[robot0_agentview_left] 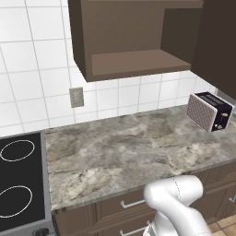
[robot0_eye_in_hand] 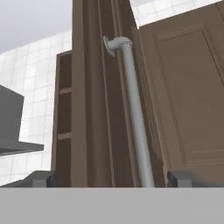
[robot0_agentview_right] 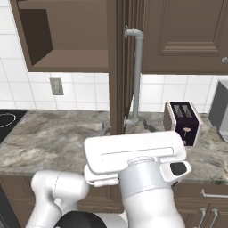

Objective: Open the cabinet. Pick the dish brush and place it next to the sink. Then close the cabinet.

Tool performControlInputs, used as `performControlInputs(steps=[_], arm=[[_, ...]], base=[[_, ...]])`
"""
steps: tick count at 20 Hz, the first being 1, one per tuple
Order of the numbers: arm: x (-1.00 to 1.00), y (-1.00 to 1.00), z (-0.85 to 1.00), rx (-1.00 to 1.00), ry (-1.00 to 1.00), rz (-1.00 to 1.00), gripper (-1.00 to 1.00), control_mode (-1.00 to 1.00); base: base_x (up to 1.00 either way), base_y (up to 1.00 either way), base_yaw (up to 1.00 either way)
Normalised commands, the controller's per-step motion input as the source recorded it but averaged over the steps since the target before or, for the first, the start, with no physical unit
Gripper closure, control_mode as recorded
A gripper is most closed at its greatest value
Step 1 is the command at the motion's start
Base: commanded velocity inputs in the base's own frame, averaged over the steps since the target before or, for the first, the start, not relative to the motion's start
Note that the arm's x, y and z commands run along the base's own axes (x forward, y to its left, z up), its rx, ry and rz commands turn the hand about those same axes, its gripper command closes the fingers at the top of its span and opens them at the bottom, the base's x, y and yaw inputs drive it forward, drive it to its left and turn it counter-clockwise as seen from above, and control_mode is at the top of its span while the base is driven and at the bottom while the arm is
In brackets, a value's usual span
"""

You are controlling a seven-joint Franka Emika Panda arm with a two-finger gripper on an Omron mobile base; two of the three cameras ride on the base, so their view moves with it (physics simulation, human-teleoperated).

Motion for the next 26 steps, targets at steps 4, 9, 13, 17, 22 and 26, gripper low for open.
performControlInputs(steps=[4,9,13,17,22,26], arm=[[0.0,-0.03,0.0,0.0,0.0,0.24,-1.0,-1.0],[0.07,0.0,-0.02,0.0,0.02,0.13,-1.0,-1.0],[0.18,0.0,0.0,0.0,0.03,0.12,-1.0,-1.0],[0.21,-0.01,0.0,0.0,0.02,0.11,-1.0,-1.0],[0.23,-0.05,-0.09,0.0,0.01,0.03,-1.0,-1.0],[0.15,-0.16,-0.1,0.0,0.0,0.05,-1.0,-1.0]], base=[[0.0,0.0,0.0],[0.0,0.0,0.0],[0.0,0.0,0.0],[0.0,0.0,0.0],[0.0,0.0,0.0],[0.0,0.0,0.0]])
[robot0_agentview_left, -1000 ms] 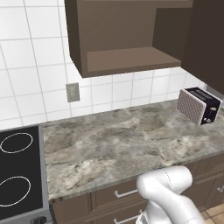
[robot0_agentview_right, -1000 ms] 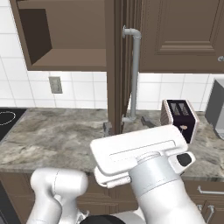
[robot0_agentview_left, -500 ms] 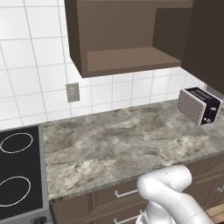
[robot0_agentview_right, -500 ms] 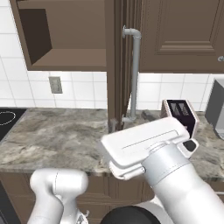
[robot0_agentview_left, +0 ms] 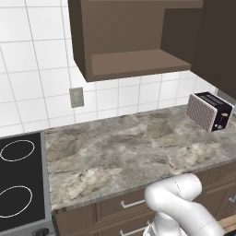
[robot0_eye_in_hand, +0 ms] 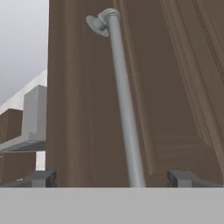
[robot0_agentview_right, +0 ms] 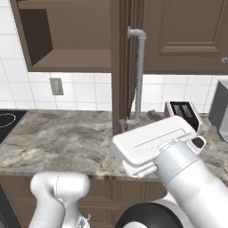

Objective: Open the cabinet. Pick the dish brush and place it next to the sink. Then close the cabinet.

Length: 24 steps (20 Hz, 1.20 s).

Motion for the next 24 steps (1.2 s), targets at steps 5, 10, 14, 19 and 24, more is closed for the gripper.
performControlInputs(steps=[5,10,14,19,24], arm=[[0.14,-0.1,-0.09,0.0,0.0,0.1,-1.0,-1.0],[0.01,0.0,-0.01,0.0,0.0,0.17,-1.0,-1.0],[0.0,0.0,0.0,0.0,0.0,0.26,-1.0,-1.0],[0.0,0.0,0.0,0.0,0.0,0.22,-1.0,-1.0],[0.19,0.0,0.0,0.0,0.0,0.11,-1.0,-1.0]], base=[[0.0,0.0,0.0],[0.0,0.0,0.0],[0.0,0.0,0.0],[0.0,0.0,0.0],[0.0,0.0,0.0]])
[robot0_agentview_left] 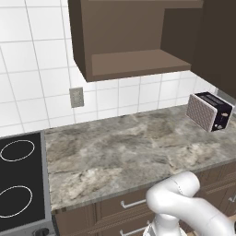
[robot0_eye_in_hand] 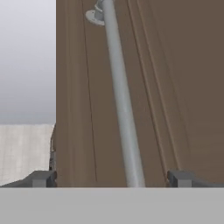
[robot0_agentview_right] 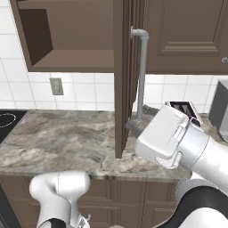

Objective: Open the cabinet. Pick the dish brush and place it next to the sink. Then close the cabinet.

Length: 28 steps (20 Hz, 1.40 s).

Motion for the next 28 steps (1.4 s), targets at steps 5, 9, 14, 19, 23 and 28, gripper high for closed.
performControlInputs(steps=[5,9,14,19,23,28], arm=[[0.25,0.0,-0.02,0.0,-0.04,0.02,-1.0,-1.0],[0.29,0.0,-0.15,0.0,-0.07,0.0,-1.0,-1.0],[0.11,0.14,-0.02,-0.01,-0.03,0.0,-1.0,-1.0],[0.0,0.56,0.07,-0.01,0.0,0.0,-1.0,-1.0],[0.0,0.71,0.27,-0.01,0.0,0.0,-1.0,-1.0],[-0.03,0.79,0.13,-0.01,0.0,-0.02,-1.0,-1.0]], base=[[0.0,0.0,0.0],[0.0,0.0,0.0],[0.0,0.0,0.0],[0.0,0.0,0.0],[0.0,0.0,0.0],[0.0,0.0,0.0]])
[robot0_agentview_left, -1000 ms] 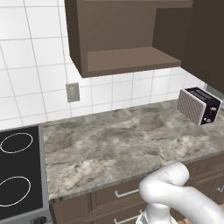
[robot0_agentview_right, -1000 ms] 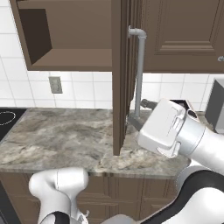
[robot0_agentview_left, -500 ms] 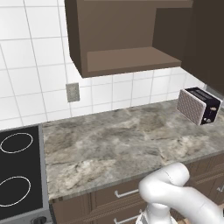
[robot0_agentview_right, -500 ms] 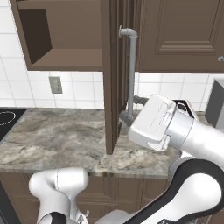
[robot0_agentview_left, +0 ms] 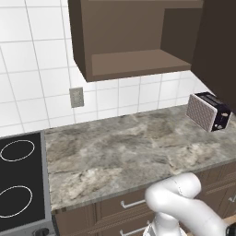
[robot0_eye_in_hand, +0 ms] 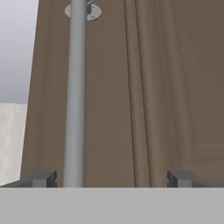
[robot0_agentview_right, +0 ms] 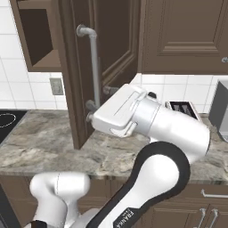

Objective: Open the cabinet. Pick the dish brush and place it next to the sink. Then close the cabinet.

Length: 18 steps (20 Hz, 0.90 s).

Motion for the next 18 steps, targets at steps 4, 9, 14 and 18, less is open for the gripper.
performControlInputs(steps=[4,9,14,18], arm=[[0.07,0.71,0.0,-0.03,0.0,-0.14,-1.0,-1.0],[0.07,0.7,0.0,-0.03,0.0,-0.25,-1.0,-1.0],[0.04,0.59,0.0,-0.02,0.0,-0.37,-1.0,-1.0],[0.15,0.52,0.0,-0.01,0.0,-0.4,-1.0,-1.0]], base=[[0.0,0.0,0.0],[0.0,0.0,0.0],[0.0,0.0,0.0],[0.0,0.0,0.0]])
